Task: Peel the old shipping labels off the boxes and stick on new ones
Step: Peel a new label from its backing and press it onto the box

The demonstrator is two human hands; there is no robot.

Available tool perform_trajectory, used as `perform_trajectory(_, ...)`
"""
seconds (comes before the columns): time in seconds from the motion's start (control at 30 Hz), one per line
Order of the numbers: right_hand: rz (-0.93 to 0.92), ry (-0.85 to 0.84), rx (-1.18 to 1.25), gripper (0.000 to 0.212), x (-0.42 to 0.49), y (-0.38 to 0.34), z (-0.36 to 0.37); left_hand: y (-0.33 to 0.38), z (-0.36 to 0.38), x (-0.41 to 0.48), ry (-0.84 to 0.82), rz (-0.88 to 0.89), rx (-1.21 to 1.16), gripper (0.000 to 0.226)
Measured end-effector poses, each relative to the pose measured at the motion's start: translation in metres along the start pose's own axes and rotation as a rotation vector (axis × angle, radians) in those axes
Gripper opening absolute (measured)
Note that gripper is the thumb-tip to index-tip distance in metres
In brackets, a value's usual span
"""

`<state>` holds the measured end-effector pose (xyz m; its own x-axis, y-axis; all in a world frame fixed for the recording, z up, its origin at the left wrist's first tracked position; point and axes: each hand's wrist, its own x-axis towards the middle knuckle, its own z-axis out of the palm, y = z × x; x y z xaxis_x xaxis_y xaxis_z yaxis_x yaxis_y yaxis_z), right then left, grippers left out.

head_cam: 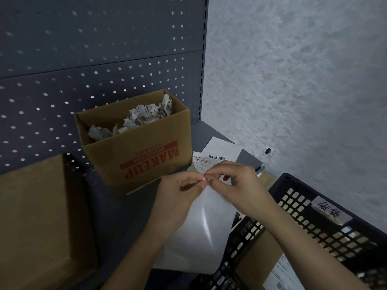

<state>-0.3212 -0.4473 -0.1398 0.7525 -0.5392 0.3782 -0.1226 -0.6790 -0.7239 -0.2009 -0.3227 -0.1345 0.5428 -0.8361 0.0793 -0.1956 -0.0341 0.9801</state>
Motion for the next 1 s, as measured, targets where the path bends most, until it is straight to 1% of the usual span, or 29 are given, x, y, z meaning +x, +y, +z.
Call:
perform_trajectory(0.2,0.016,-0.023,0.026,0.012,-0.002,0.002,-0.001,-0.004,-0.001,0.002,-0.017,-0.016,0.026,0.013)
perform_trajectory(0.4,0.025,-0.015,0.041,0.012,-0.003,0.001,-0.002,-0.004,-0.001,0.003,-0.035,-0.01,0.0,0.011)
perform_trajectory(0.57,0.028,0.013,0.02,0.009,-0.002,0.002,-0.003,-0.005,-0.002,0.004,-0.05,-0.02,0.005,0.011)
perform_trajectory(0.73,0.077,0.069,0.008,0.009,-0.001,0.001,-0.003,-0.008,-0.002,0.006,-0.006,-0.055,0.058,0.012)
perform_trajectory(0.83,0.141,0.123,0.026,0.013,0.001,0.0,-0.003,-0.011,-0.002,0.007,0.018,-0.012,0.125,0.019)
perform_trajectory(0.93,0.212,0.191,0.059,0.014,0.001,0.003,-0.001,-0.015,-0.004,0.009,-0.009,0.074,0.236,0.026)
perform_trajectory(1.0,0.252,0.223,0.065,0.015,0.002,0.006,0.0,-0.017,-0.005,0.01,-0.023,0.1,0.297,0.03)
